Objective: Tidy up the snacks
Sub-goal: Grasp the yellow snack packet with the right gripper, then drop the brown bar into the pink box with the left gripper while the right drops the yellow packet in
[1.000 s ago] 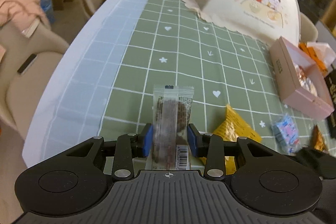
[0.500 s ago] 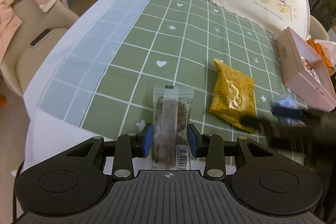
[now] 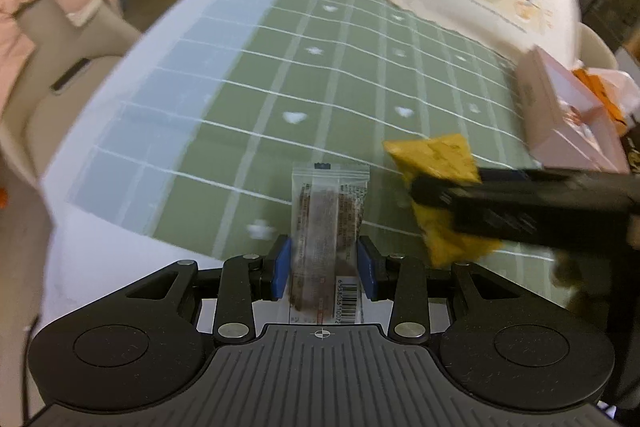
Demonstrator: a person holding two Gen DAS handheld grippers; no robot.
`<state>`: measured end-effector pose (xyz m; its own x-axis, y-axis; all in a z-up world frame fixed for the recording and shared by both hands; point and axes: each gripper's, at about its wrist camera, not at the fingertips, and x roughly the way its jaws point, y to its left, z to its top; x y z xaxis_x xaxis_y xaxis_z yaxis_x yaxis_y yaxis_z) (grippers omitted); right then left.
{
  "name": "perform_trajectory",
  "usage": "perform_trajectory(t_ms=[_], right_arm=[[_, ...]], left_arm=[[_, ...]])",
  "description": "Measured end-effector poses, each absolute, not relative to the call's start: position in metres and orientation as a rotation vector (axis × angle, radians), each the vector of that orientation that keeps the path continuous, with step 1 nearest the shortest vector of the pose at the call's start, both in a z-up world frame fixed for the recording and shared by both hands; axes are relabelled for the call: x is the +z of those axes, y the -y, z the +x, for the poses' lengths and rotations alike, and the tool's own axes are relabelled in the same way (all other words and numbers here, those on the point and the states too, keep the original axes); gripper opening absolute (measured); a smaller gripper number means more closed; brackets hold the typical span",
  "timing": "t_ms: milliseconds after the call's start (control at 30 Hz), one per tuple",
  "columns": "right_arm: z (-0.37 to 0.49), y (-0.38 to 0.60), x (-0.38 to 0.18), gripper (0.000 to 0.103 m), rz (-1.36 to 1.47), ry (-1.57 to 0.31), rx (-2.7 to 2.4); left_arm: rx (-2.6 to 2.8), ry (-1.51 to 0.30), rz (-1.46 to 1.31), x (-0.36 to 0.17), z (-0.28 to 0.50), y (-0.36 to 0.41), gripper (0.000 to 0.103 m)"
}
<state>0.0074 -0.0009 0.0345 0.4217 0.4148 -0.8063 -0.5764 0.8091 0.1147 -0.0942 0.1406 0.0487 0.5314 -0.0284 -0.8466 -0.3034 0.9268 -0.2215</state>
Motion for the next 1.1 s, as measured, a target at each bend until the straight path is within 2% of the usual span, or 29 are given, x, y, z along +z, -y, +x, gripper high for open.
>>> perform_trajectory(t_ms=[267,433,567,733,833,967,1100], right_arm=[[-0.012,0.122,0.062,0.062,-0.051,-0.910,0.324],[-0.022,0.182,0.074,0.062,0.066,-0.863,0.141],[-0.032,0.212,0.084,0.062,0.125,-0.816,0.059],[-0.045,0.234,0.092,0.062,0.168,-0.783,0.007],[-0.050,0.239,0.100,0.062,0.181,-0.754,-0.009],[-0.046,0.243,0.110,0.062,0.192,-0.710,-0.027],[-0.042,0.244,0.113,0.062,0.194,-0.696,-0.036]], left_arm=[[-0.106,-1.016,-0.277,0.062,-0.058,-0.075,0.040],[-0.294,-0.976,-0.187,0.089,-0.033,-0.025,0.040],[-0.419,-0.876,-0.176,0.135,-0.010,-0.005,0.040],[-0.482,-0.605,-0.118,0.230,0.034,0.009,0.040],[-0.513,-0.509,-0.127,0.268,0.057,0.017,0.040],[-0.553,-0.536,-0.195,0.266,0.103,0.036,0.041],[-0.563,-0.607,-0.190,0.216,0.144,0.060,0.041]])
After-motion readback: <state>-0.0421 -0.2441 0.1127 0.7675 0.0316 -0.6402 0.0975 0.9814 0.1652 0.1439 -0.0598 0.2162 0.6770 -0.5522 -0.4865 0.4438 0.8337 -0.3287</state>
